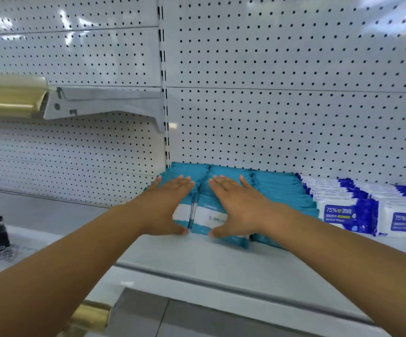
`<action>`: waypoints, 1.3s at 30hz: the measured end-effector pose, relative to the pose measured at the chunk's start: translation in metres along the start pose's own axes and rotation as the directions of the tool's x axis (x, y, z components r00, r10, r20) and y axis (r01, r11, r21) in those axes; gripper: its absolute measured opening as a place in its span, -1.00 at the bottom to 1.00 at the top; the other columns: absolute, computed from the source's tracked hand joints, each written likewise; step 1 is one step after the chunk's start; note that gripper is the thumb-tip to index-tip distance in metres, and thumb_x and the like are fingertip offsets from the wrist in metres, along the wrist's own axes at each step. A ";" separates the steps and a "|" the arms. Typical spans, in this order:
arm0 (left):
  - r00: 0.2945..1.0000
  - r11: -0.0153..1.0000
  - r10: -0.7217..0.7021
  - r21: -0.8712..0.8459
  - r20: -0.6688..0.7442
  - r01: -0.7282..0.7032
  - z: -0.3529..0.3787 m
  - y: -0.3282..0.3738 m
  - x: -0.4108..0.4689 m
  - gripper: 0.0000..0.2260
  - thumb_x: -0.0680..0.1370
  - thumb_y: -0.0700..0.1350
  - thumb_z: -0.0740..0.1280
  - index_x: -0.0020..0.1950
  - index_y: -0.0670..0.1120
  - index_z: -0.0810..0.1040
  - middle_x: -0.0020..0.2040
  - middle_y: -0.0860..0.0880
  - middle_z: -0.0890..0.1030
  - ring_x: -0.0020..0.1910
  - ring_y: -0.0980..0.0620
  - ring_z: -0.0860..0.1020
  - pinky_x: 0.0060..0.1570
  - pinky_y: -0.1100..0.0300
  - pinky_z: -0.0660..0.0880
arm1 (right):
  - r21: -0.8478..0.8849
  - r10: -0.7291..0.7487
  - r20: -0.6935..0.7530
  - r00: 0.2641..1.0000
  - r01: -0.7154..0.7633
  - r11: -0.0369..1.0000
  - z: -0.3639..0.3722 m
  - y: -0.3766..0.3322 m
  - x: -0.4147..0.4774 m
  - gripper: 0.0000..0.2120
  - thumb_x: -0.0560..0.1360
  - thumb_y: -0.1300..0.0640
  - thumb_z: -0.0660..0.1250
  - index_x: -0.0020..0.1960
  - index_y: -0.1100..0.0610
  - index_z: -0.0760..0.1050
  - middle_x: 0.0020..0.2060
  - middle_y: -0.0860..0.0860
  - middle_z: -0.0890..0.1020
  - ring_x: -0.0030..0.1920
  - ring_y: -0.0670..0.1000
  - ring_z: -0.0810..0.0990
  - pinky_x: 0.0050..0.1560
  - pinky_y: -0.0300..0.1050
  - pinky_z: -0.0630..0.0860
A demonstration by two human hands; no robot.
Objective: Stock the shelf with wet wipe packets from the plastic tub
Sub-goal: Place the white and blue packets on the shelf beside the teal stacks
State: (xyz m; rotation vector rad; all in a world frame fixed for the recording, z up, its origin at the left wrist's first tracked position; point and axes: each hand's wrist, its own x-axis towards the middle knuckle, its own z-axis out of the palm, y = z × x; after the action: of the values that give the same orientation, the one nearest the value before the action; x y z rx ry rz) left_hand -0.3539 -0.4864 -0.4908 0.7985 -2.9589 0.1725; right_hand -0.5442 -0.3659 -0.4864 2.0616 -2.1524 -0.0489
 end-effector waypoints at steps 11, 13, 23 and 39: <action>0.992 0.994 0.064 0.099 -0.110 -0.053 0.029 0.047 0.041 -0.12 0.54 0.30 0.29 0.66 0.00 -0.11 0.67 0.03 -0.09 0.63 0.08 -0.11 0.59 -0.06 -0.22 | -0.134 0.019 -0.007 1.000 -0.020 0.991 0.019 0.039 -0.015 0.01 0.46 -0.30 0.33 0.64 0.14 -0.11 0.63 0.05 0.01 0.62 0.01 -0.03 0.58 0.23 -0.18; 0.991 0.994 0.067 0.090 -0.120 -0.056 0.029 0.048 0.041 -0.13 0.54 0.30 0.30 0.66 0.00 -0.10 0.67 0.03 -0.07 0.63 0.08 -0.09 0.59 -0.06 -0.21 | -0.132 0.008 -0.009 1.000 -0.009 0.991 0.022 0.040 -0.017 -0.01 0.48 -0.29 0.32 0.64 0.14 -0.11 0.63 0.05 0.01 0.62 0.00 -0.03 0.58 0.22 -0.18; 0.986 0.997 0.055 -0.038 -0.158 -0.061 -0.007 0.070 0.015 -0.08 0.51 0.35 0.30 0.66 0.01 -0.12 0.66 0.07 -0.12 0.63 0.12 -0.14 0.60 -0.04 -0.20 | -0.030 0.082 -0.098 0.992 -0.085 0.996 -0.014 0.052 -0.068 0.01 0.45 -0.46 0.22 0.64 0.07 -0.08 0.63 0.01 0.00 0.62 -0.02 -0.02 0.60 0.14 -0.15; 0.796 0.712 0.366 -0.406 -0.482 -0.573 -0.094 0.328 -0.003 -0.11 0.39 0.45 0.29 0.61 0.05 0.21 0.60 0.03 0.25 0.56 0.01 0.25 0.54 0.07 0.16 | 0.039 0.726 -0.223 0.651 -0.738 0.674 -0.114 0.103 -0.457 -0.11 0.47 -0.42 0.25 0.62 -0.04 0.04 0.61 -0.08 0.13 0.58 0.00 0.14 0.53 0.03 0.24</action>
State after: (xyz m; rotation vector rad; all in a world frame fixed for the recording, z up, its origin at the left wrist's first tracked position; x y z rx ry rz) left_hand -0.5130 -0.1911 -0.4269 -0.0931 -2.5576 -0.4265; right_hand -0.6138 0.1038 -0.4024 0.9494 -2.6087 0.2084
